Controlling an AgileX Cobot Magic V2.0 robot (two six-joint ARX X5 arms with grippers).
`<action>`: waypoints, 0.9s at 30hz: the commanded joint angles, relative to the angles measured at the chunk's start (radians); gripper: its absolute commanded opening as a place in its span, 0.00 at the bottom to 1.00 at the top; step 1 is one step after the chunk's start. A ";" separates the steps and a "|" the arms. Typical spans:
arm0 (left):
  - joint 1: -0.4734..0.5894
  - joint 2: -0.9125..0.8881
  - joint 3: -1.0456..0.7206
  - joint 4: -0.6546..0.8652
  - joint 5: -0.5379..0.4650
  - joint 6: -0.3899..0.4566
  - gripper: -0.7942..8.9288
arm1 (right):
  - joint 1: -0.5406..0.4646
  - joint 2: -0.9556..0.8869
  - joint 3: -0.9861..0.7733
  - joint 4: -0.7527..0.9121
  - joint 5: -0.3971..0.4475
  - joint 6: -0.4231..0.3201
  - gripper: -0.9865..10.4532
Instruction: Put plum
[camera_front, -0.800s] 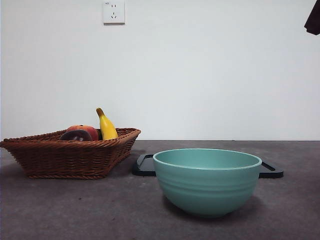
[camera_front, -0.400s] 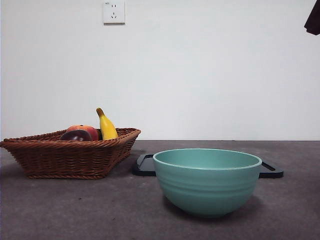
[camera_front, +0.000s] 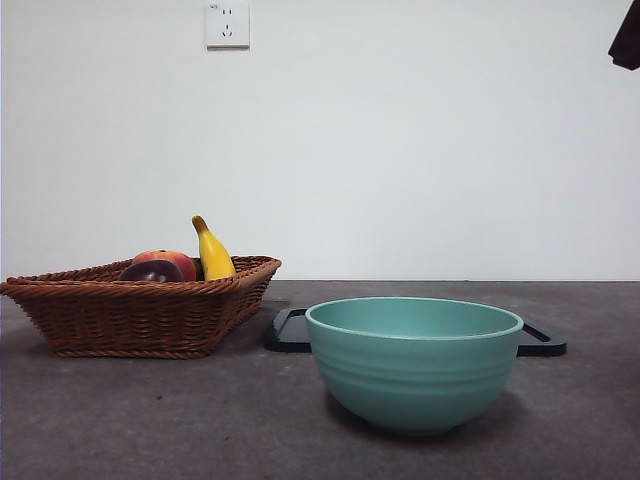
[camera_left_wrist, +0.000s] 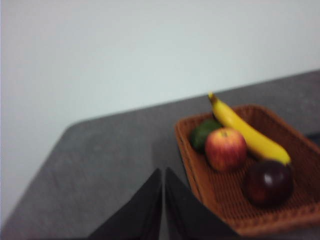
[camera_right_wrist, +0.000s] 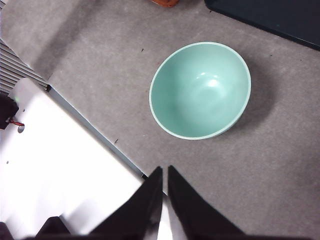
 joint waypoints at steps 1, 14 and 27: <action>0.002 -0.043 -0.063 0.013 -0.004 -0.036 0.09 | 0.006 0.003 0.018 0.010 0.000 -0.011 0.09; 0.002 -0.136 -0.232 0.007 -0.005 -0.086 0.09 | 0.006 0.003 0.018 0.010 0.000 -0.011 0.09; 0.002 -0.136 -0.244 -0.032 -0.013 -0.088 0.09 | 0.006 0.003 0.018 0.010 0.000 -0.011 0.09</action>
